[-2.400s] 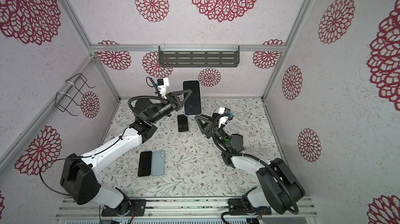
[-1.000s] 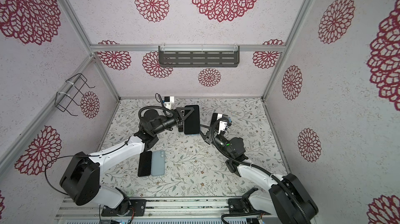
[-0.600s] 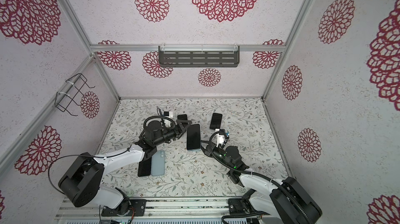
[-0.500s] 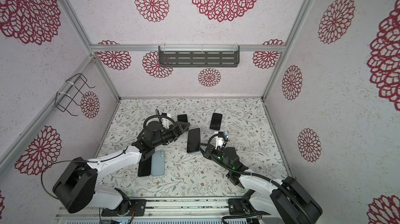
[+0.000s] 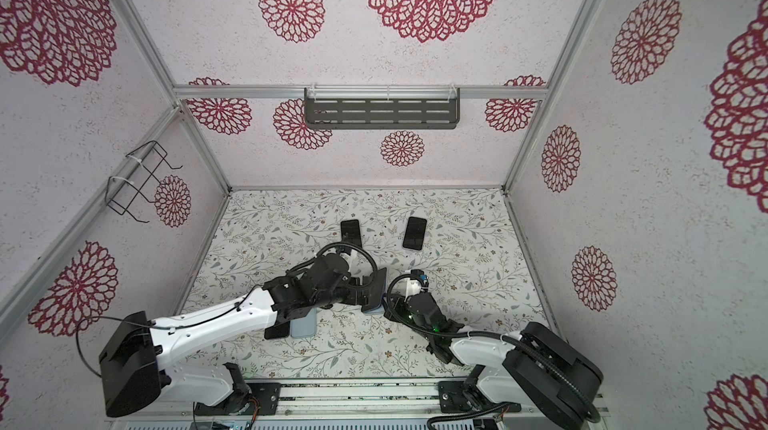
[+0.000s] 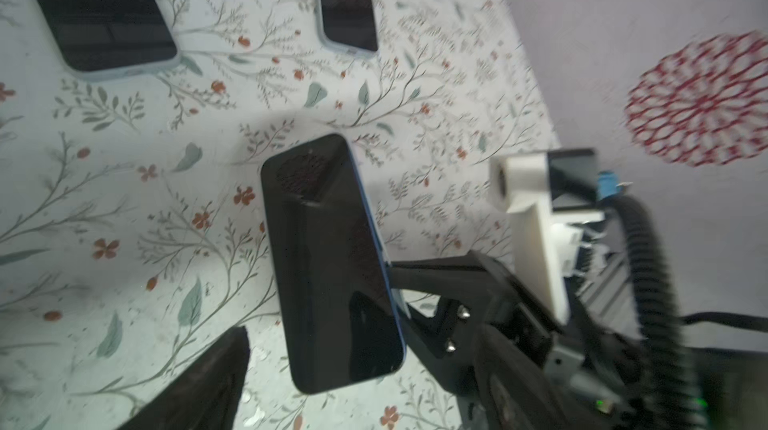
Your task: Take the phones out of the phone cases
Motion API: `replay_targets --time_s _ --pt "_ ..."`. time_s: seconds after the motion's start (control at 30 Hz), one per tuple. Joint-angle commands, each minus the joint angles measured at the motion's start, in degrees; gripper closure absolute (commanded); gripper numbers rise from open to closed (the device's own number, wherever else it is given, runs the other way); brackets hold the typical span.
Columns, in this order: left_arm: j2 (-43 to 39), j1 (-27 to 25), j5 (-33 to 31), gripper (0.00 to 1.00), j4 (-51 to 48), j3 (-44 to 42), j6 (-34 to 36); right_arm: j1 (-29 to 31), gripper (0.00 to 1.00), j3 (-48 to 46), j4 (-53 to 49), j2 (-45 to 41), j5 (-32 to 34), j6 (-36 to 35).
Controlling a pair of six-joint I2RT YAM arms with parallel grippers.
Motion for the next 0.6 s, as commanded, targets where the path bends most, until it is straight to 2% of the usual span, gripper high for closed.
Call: replay_targets --time_s 0.0,0.4,0.57 --pt "3.96 -2.38 -4.31 0.13 -8.3 3.0 0.81 1.18 1.0 2.49 4.87 0.29 3.58 -1.4" --pt "11.33 -5.59 -6.67 0.18 -6.32 4.83 -0.66 2.29 1.0 2.39 4.95 0.64 3.74 -0.62" --pt "13.96 -6.74 -10.81 0.27 -9.45 8.26 0.75 2.51 1.0 2.55 6.05 1.27 3.06 -0.06"
